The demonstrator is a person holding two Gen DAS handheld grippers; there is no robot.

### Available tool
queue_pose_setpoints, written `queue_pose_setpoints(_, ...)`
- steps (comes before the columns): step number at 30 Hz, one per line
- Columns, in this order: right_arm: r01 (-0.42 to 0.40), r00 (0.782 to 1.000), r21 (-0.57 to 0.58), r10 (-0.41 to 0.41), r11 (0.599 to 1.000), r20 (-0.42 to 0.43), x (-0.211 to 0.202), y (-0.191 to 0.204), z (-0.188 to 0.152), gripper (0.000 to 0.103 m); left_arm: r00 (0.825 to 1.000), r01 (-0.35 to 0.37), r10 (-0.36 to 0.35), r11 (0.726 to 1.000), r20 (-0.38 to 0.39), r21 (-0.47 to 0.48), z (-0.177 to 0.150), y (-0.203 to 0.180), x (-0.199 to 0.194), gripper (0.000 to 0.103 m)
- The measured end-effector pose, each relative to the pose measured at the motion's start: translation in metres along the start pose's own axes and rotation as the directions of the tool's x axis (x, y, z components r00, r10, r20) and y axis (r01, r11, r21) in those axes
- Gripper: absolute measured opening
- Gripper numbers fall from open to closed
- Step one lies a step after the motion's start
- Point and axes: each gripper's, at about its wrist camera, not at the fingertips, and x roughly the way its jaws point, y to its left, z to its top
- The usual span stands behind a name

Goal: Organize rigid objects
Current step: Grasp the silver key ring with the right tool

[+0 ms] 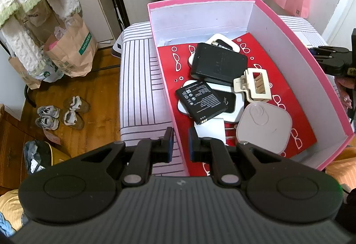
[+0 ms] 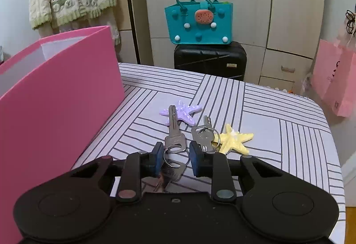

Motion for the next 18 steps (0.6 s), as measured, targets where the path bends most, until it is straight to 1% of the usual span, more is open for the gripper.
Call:
queue_pose_setpoints(2, -0.005, 1.000, 0.026, 0.005, 1.000, 0.007, -0.001, -0.002, -0.001, 0.029, 1.000, 0.001, -0.001, 1.000, 0.001, 0.000, 0.000, 0.000, 0.000, 0.011)
queue_pose_setpoints(6, -0.060, 0.998, 0.070, 0.060, 0.996, 0.001, -0.001, -0.007, -0.001, 0.030, 1.000, 0.002, -0.002, 1.000, 0.001, 0.000, 0.000, 0.000, 0.000, 0.011)
queue_pose_setpoints(8, -0.057, 0.998, 0.019, 0.057, 0.998, -0.002, 0.000, -0.003, -0.002, 0.030, 1.000, 0.002, -0.002, 1.000, 0.001, 0.000, 0.000, 0.000, 0.000, 0.011)
queue_pose_setpoints(9, -0.051, 0.999, 0.013, 0.051, 0.999, -0.001, 0.000, -0.002, -0.002, 0.031, 1.000, 0.001, -0.001, 1.000, 0.001, 0.000, 0.000, 0.000, 0.000, 0.011)
queue_pose_setpoints(11, -0.046, 0.999, -0.017, 0.046, 0.999, 0.001, 0.001, 0.002, -0.003, 0.035, 1.000, 0.001, -0.001, 1.000, 0.002, 0.000, 0.000, 0.000, 0.000, 0.011)
queue_pose_setpoints(14, -0.027, 0.999, -0.083, 0.029, 0.996, 0.020, -0.001, 0.009, -0.006, 0.034, 1.000, 0.001, -0.001, 1.000, 0.001, -0.001, 0.000, 0.000, 0.000, 0.011)
queue_pose_setpoints(16, -0.045, 0.999, -0.057, 0.046, 0.997, 0.017, -0.001, 0.006, -0.006, 0.029, 1.000, 0.001, -0.001, 1.000, 0.002, -0.001, 0.000, 0.000, 0.000, 0.011)
queue_pose_setpoints(18, -0.038, 0.999, -0.028, 0.039, 0.999, 0.017, -0.003, 0.003, -0.004, 0.029, 1.000, -0.001, 0.001, 1.000, 0.002, 0.000, 0.000, 0.000, 0.000, 0.011)
